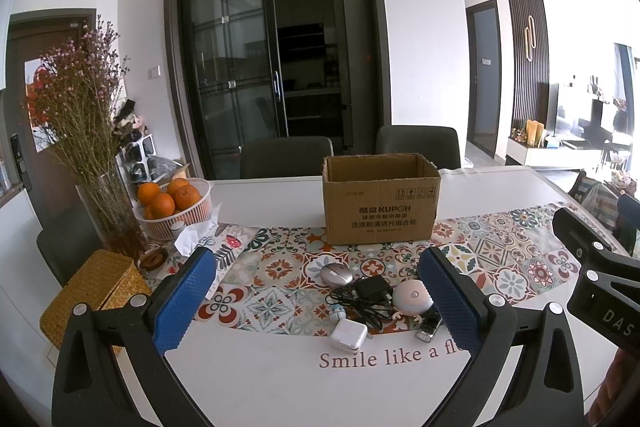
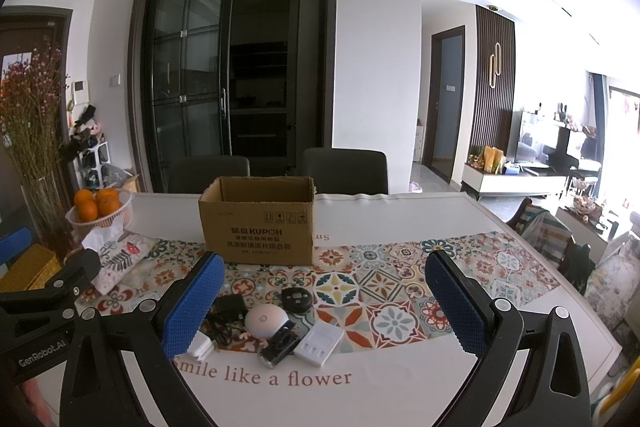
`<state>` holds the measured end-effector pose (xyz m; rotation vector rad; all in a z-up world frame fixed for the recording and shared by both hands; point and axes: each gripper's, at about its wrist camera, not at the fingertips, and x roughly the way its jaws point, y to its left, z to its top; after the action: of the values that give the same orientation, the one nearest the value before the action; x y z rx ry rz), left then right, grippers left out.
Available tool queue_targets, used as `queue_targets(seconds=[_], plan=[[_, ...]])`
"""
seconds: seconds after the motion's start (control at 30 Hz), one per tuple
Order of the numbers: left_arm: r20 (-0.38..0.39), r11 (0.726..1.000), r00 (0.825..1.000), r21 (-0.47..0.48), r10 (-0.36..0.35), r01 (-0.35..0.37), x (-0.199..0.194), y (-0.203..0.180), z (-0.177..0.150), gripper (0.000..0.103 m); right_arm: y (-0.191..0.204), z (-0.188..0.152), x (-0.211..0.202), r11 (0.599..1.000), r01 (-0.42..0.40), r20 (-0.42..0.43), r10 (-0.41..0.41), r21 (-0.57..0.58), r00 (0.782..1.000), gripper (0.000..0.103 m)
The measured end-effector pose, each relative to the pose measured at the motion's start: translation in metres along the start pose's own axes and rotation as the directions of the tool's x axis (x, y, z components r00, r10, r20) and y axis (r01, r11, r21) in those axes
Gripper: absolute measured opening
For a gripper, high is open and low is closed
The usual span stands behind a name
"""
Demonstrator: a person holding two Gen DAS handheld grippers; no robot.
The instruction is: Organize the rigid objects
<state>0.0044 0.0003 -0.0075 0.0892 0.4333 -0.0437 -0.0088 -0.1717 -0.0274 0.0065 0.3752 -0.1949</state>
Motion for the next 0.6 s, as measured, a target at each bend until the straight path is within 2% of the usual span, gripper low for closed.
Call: queue_targets(seconds=[0.6], plan=[[-0.002, 1.000, 1.000, 0.004, -0.003, 0.003, 0.0031, -0.0005, -0.0007, 0.103, 0.0001, 0.0006, 0.0003, 1.000, 0.001, -0.002, -0.001, -0.001, 1.000, 0.102]])
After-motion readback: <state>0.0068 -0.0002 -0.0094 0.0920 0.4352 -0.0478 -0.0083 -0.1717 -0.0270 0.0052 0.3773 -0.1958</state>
